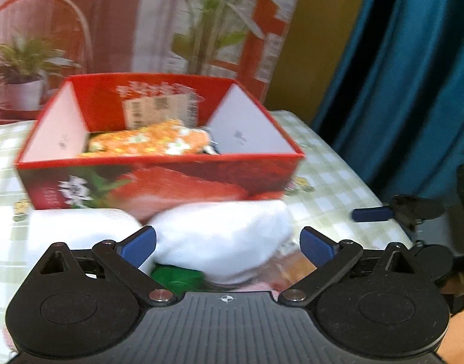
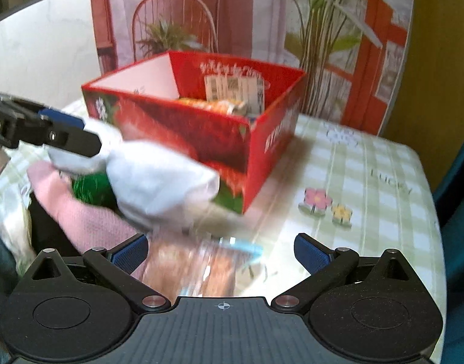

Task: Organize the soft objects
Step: 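Close both grippers on the plastic-wrapped bread loaf, then lift the wrapped bread loaf with both grippers toward the red box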

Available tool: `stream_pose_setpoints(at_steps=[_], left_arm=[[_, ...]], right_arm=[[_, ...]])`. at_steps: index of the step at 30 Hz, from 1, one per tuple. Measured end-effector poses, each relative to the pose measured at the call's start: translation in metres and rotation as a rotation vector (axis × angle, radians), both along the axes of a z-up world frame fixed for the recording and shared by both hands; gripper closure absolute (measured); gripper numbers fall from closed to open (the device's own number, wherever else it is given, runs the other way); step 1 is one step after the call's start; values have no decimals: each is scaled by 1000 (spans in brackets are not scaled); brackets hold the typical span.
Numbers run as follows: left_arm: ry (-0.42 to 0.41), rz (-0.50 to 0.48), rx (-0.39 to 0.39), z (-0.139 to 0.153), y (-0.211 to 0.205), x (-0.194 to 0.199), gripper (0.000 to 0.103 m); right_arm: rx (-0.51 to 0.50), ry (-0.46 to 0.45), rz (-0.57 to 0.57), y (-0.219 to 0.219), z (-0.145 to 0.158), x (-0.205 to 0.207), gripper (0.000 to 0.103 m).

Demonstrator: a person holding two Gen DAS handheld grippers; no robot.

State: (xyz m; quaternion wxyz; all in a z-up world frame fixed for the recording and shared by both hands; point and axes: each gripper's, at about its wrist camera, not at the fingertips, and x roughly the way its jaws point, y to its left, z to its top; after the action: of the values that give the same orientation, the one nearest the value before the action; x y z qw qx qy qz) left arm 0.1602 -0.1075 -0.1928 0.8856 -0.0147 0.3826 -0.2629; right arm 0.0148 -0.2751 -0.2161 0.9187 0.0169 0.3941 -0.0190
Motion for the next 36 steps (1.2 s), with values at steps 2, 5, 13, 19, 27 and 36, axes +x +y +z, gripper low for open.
stream_pose_setpoints(at_steps=[2,5,13,19,27,36], left_arm=[[15,-37,-3,-4,-7,-1,9],[36,-79,-4,-10,-17,-2,13],[107,-157,-23,-26,-31,-3,28],[202,-206,-37,-44,-41,6,37],[260,-209,-13,-67,-55,16,42],[270,-227,-28,-74,-64,22,41]], right_arm=[[13,23,12,1,-7,-5,2],[25,69,42,5,-18,-11,6],[4,140,144,14,-29,-29,13],[22,140,173,22,-36,-23,26],[43,124,183,26,-37,-8,30],[95,125,134,20,-34,-5,35]])
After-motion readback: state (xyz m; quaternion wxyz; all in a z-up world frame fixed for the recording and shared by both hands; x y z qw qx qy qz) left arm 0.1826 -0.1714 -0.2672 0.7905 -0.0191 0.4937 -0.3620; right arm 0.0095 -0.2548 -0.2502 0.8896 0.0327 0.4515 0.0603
